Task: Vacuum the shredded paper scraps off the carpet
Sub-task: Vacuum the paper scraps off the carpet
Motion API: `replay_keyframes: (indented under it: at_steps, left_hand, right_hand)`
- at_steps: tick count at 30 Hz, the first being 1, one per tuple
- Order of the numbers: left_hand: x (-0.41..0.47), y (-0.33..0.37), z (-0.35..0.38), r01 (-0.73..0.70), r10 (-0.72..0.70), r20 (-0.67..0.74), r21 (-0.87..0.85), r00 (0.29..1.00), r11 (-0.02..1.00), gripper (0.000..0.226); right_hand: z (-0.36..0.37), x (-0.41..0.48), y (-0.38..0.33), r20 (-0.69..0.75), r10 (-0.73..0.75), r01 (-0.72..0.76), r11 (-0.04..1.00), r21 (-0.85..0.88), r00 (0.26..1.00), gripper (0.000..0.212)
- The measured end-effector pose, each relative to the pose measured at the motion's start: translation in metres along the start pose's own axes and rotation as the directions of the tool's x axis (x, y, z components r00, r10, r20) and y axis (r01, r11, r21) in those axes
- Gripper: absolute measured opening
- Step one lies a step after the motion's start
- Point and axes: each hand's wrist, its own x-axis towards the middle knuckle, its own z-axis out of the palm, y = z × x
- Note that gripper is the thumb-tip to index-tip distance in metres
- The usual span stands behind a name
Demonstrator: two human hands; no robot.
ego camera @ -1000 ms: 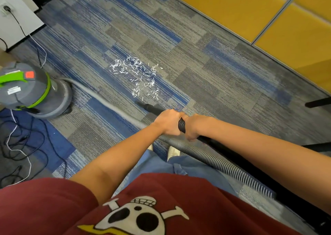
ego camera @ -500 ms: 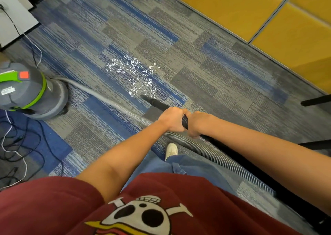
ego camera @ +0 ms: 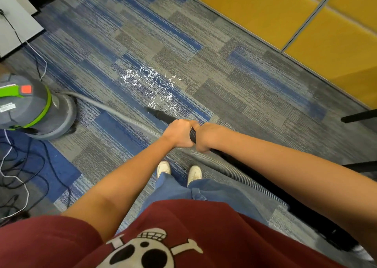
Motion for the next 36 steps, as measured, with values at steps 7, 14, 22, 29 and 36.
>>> replay_keyframes:
  at_steps: [7,14,22,29,36]
  left_hand:
    - [0.007,-0.009,0.006,0.008,-0.009,0.028,0.018,1.000,1.000,0.035]
    - [0.013,-0.003,-0.001,-0.015,0.017,0.041,-0.058,0.999,0.998,0.026]
    - [0.017,-0.005,-0.001,-0.045,0.047,0.032,-0.061,0.998,0.997,0.037]
    - [0.021,0.000,-0.008,-0.060,0.061,0.022,-0.052,0.998,0.997,0.029]
    - [0.016,-0.007,-0.007,-0.071,0.070,-0.014,-0.019,0.997,0.997,0.037]
  right_hand:
    - [-0.004,0.008,-0.003,0.024,0.002,0.000,0.998,-0.067,1.000,0.060]
    - [-0.008,0.012,0.001,0.034,0.033,-0.033,0.999,-0.008,0.999,0.062]
    - [-0.010,0.011,0.001,0.037,0.039,-0.038,0.999,-0.030,0.999,0.076]
    - [-0.018,0.012,0.004,0.050,0.083,-0.084,0.996,0.023,0.995,0.072]
    - [-0.015,0.007,0.001,0.017,0.061,-0.062,0.995,0.079,0.998,0.077]
